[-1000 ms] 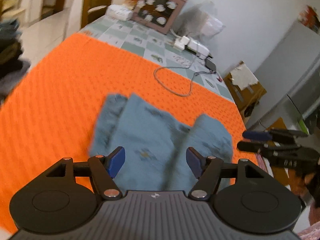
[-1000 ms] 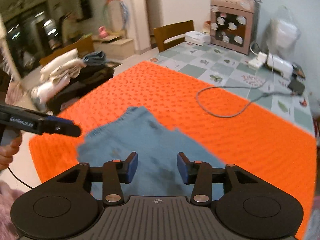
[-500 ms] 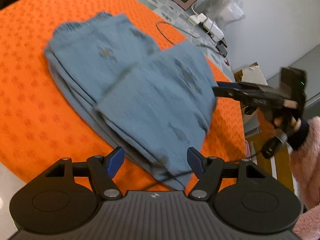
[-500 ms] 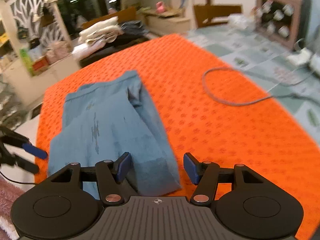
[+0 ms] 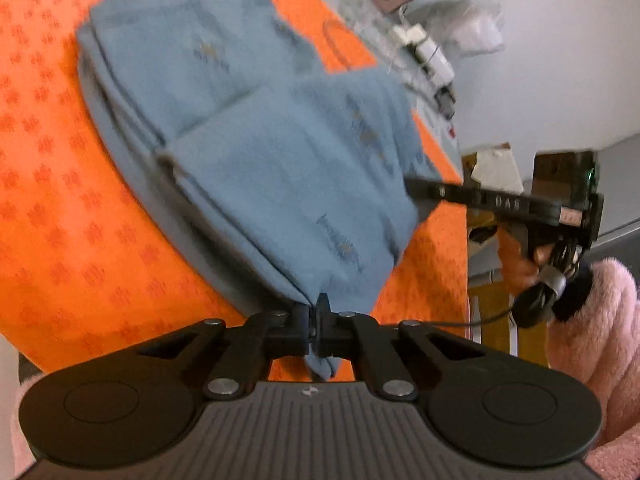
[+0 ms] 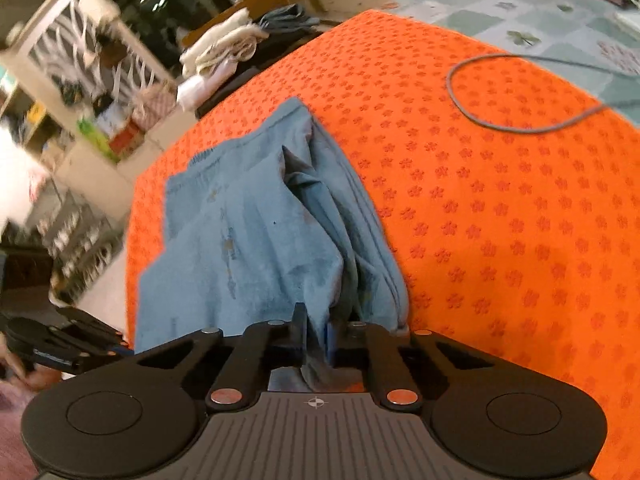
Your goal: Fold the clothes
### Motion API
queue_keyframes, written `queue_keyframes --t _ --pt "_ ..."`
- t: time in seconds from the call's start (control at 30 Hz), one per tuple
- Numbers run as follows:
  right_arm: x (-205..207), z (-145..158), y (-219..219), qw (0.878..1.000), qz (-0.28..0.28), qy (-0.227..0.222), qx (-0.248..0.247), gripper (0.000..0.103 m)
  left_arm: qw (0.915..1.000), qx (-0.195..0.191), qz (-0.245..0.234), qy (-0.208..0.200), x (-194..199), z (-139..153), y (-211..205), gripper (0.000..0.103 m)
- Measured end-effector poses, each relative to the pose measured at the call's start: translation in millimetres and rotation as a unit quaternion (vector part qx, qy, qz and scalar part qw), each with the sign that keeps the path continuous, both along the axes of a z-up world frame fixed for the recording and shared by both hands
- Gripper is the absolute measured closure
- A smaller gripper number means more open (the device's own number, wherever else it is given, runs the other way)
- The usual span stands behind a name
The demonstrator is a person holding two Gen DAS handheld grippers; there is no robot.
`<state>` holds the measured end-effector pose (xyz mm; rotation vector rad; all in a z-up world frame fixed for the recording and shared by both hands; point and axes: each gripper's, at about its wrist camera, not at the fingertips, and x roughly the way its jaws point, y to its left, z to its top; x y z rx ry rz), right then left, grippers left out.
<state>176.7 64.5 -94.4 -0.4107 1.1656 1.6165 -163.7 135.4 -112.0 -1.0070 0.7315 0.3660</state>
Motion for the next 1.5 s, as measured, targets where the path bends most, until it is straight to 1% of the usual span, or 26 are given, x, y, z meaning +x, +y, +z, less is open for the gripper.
queue_keyframes --t 0.1,0.17,0.33,0.37,0.43,0.47,0.6,0.67,0.73,0.77,0.8,0.83,0.87,0.9,0.93,0.97,1.0,1.1,1.13,1.2,1.3,1.37,1.4,1.43,1.47,1.5 --pt "-7 10 -12 1.0 -0.017 0.017 0.009 0.093 0.9997 0.023 0.003 -0.012 -12 16 10 0.1" --pt "-15 17 -20 0.999 -0.027 0.037 0.014 0.093 0.9991 0.037 -0.005 -0.02 -21 28 21 0.1" --pt "-41 27 -46 0.99 -0.063 0.125 0.02 0.094 0.9966 0.071 -0.015 -0.039 -53 59 41 0.101" --pt "-47 29 -51 0.988 -0.069 0.137 0.02 0.094 0.996 0.077 -0.017 -0.042 -62 66 43 0.101" --pt "-60 33 -62 0.985 -0.08 0.154 0.021 0.094 0.9955 0.082 -0.024 -0.042 -78 74 43 0.101" --pt "-65 34 -66 0.984 -0.086 0.154 0.023 0.094 0.9957 0.079 -0.026 -0.039 -84 76 42 0.101" --pt "-74 18 -79 0.979 -0.131 0.156 0.002 0.094 0.9975 0.054 -0.043 -0.014 -97 58 24 0.101" --pt "-77 8 -79 0.978 -0.148 0.146 -0.013 0.093 0.9974 0.048 -0.052 -0.004 -94 45 15 0.1" --pt "-82 4 -77 0.983 -0.147 0.111 -0.017 0.086 0.9976 0.041 -0.056 0.007 -91 32 8 0.1" --pt "-86 4 -75 0.985 -0.142 0.092 -0.016 0.085 0.9979 0.037 -0.051 0.01 -90 25 7 0.097" --pt "-89 5 -74 0.988 -0.137 0.073 -0.014 0.082 0.9983 0.033 -0.047 0.01 -88 20 6 0.09" --pt "-90 5 -74 0.989 -0.134 0.062 -0.012 0.072 0.9986 0.03 -0.042 0.01 -87 16 4 0.084" --pt "-90 6 -74 0.99 -0.13 0.053 -0.008 0.068 0.9988 0.03 -0.036 0.012 -86 12 3 0.073" --pt "-91 7 -74 0.991 -0.127 0.044 -0.005 0.068 0.9991 0.029 -0.028 0.011 -86 9 3 0.071" --pt "-92 8 -74 0.992 -0.124 0.035 -0.002 0.073 0.9994 0.028 -0.02 0.01 -87 6 3 0.071" --pt "-91 6 -74 0.992 -0.123 0.036 -0.004 0.081 0.9997 0.022 -0.014 0.003 -88 4 3 0.077" --pt "-90 5 -73 0.991 -0.124 0.04 -0.007 0.093 0.9998 0.015 -0.008 -0.005 -90 2 3 0.101" --pt "-89 10 -73 0.991 -0.125 0.04 -0.005 0.096 0.9986 0.011 0.01 -0.05 -107 10 0 0.101" --pt "-89 13 -74 0.991 -0.125 0.037 0.0 0.096 0.9983 0.009 0.01 -0.057 -112 13 -2 0.101" --pt "-89 20 -77 0.991 -0.126 0.031 0.012 0.096 0.9989 0.01 0.006 -0.046 -119 13 -7 0.101" --pt "-94 14 -75 0.993 -0.114 0.013 0.008 0.093 0.9999 0.013 0.006 -0.006 -117 1 -16 0.101" --pt "-102 9 -70 0.995 -0.1 -0.021 0.003 0.088 0.9997 0.011 0.023 0.004 -115 -5 -20 0.1" --pt "-106 6 -68 0.995 -0.093 -0.038 0.001 0.083 0.9995 0.013 0.026 0.009 -114 -5 -23 0.096" --pt "-107 8 -68 0.995 -0.089 -0.051 0.005 0.078 0.9992 0.025 0.025 0.017 -113 -2 -27 0.096" --pt "-106 12 -68 0.994 -0.087 -0.063 0.01 0.076 0.9985 0.045 0.022 0.022 -114 5 -31 0.095" --pt "-106 16 -68 0.993 -0.085 -0.075 0.015 0.076 0.9974 0.064 0.023 0.024 -114 13 -34 0.09"
